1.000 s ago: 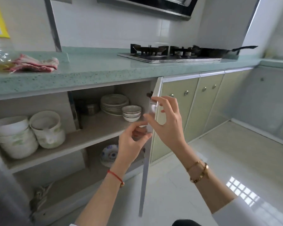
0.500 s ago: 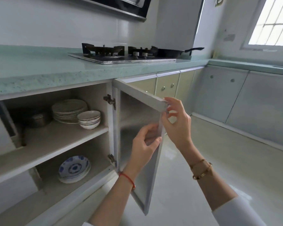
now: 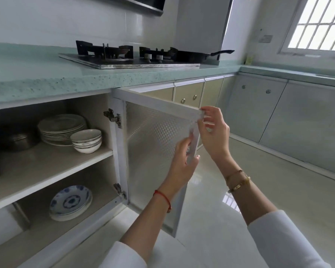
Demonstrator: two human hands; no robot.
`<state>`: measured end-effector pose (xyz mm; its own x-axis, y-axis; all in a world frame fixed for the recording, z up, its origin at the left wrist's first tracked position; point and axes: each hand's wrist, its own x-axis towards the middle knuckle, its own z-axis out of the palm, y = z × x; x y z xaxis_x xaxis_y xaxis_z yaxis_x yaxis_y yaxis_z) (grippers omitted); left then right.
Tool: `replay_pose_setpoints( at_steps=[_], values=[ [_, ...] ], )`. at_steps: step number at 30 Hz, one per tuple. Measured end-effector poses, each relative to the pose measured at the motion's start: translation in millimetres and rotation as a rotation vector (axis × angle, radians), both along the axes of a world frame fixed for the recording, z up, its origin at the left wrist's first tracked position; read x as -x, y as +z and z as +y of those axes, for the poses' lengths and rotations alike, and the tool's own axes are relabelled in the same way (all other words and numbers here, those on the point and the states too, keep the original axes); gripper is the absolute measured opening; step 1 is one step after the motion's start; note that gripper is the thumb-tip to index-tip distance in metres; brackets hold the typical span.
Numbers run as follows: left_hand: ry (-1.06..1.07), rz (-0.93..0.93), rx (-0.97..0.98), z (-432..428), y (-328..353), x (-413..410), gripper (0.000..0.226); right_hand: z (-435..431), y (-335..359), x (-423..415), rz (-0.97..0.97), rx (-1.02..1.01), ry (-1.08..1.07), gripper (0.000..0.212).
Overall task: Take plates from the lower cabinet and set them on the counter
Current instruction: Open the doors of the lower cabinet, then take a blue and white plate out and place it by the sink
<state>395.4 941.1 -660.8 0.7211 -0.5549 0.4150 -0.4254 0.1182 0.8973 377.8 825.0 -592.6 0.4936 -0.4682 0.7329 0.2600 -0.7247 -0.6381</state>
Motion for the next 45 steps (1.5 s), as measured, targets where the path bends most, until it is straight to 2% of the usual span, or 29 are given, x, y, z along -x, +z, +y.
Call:
replay_pose_setpoints(
  at_steps=[3,5,7,9,15,21,25,31,34,42,45],
  values=[
    [0.019,0.041,0.044,11.5,-2.8,-2.3,0.053,8.5,-4.9,5.9,0.001,0.108,-0.139,0.04],
    [0.081,0.091,0.081,30.9,-6.5,-5.8,0.051,19.6,-8.7,10.6,-0.07,0.123,-0.236,0.039],
    [0.125,0.145,0.121,59.8,-10.6,-11.7,0.051,35.8,-11.6,13.6,-0.143,0.061,-0.224,0.029],
    [0.186,0.154,0.145,92.0,-13.4,-19.3,0.051,55.1,-17.2,11.8,-0.13,-0.011,-0.12,0.018],
    [0.514,0.205,0.167,201.8,-25.8,-38.9,0.041,138.5,-59.5,-20.9,0.164,-0.096,0.142,0.011],
    [0.782,0.253,0.049,297.8,-62.5,-53.7,0.037,209.9,-105.4,-70.8,0.502,-0.241,0.393,0.006],
    [0.94,0.343,-0.024,341.2,-100.6,-70.0,0.033,239.6,-136.8,-107.6,0.655,-0.17,0.448,0.012],
    [1.043,0.474,-0.161,375.1,-165.5,-106.7,0.036,270.7,-205.7,-168.8,0.823,-0.154,0.545,0.023],
    [1.071,0.527,-0.228,382.8,-204.7,-134.3,0.039,278.9,-247.6,-203.7,0.887,-0.141,0.561,0.022],
    [1.087,0.658,-0.403,394.6,-320.8,-231.6,0.041,281.2,-356.3,-301.7,1.093,0.035,0.514,0.029],
    [1.082,0.718,-0.389,400.5,-357.8,-262.4,0.04,284.1,-390.4,-331.3,1.143,0.083,0.512,0.033]
  ],
)
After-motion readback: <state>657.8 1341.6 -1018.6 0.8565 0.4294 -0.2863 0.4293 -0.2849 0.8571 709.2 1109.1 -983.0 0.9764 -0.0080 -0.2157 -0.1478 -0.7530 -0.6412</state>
